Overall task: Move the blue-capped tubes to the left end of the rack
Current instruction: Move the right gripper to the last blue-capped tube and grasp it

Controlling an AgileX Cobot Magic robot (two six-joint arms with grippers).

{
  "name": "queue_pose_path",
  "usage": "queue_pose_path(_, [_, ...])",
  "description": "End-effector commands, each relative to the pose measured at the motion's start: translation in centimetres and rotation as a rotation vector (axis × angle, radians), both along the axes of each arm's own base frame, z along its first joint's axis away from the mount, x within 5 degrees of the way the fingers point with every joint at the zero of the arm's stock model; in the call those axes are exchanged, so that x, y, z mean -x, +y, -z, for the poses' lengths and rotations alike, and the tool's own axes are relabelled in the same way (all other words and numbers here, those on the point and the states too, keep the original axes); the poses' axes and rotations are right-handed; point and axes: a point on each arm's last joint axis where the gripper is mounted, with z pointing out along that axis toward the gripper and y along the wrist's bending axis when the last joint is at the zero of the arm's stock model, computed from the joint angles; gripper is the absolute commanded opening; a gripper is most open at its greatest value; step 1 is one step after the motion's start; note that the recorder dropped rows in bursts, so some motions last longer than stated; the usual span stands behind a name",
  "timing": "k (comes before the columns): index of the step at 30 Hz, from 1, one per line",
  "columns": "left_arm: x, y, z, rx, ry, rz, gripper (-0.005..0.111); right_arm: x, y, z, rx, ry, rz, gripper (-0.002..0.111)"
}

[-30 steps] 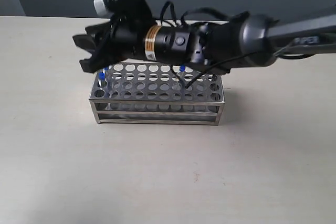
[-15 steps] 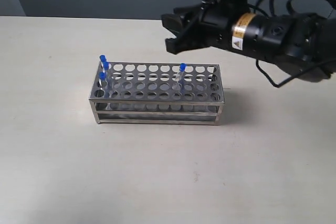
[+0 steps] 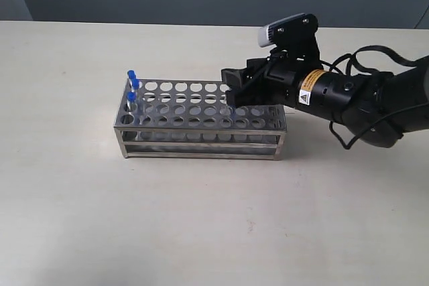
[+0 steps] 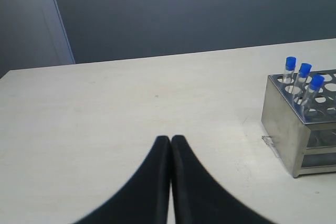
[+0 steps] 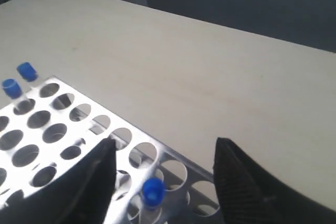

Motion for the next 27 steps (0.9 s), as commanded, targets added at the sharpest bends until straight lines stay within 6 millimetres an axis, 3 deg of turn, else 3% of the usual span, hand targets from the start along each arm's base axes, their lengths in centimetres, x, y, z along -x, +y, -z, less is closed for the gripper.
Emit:
queue_pose_path(1, [0.0, 0.0, -0.2, 0.006, -0.014, 0.005, 0.001, -0.4, -0.1, 1.0, -0.002, -0.002, 0.019, 0.054])
queue_pose_path(18, [0.0, 0.0, -0.2, 0.006, -0.014, 0.005, 0.001, -1.7, 1.1, 3.3, -0.044, -0.003, -0.002, 0.052])
queue_pose_path(20, [0.0, 0.0, -0.2, 0.006, -0.014, 0.005, 0.001, -1.7, 1.2, 3.5, -0.041, 0.0, -0.003, 0.044])
queue_pose_path(26, [0.0, 0.0, -0.2, 0.006, -0.014, 0.005, 0.001, -1.7, 1.1, 3.6, -0.037, 0.014, 0.0, 0.0])
queue_pose_path(27, [0.0, 0.0, -0.2, 0.006, -0.014, 0.005, 0.001, -1.7, 1.2, 3.6, -0.041, 0.013, -0.002, 0.0])
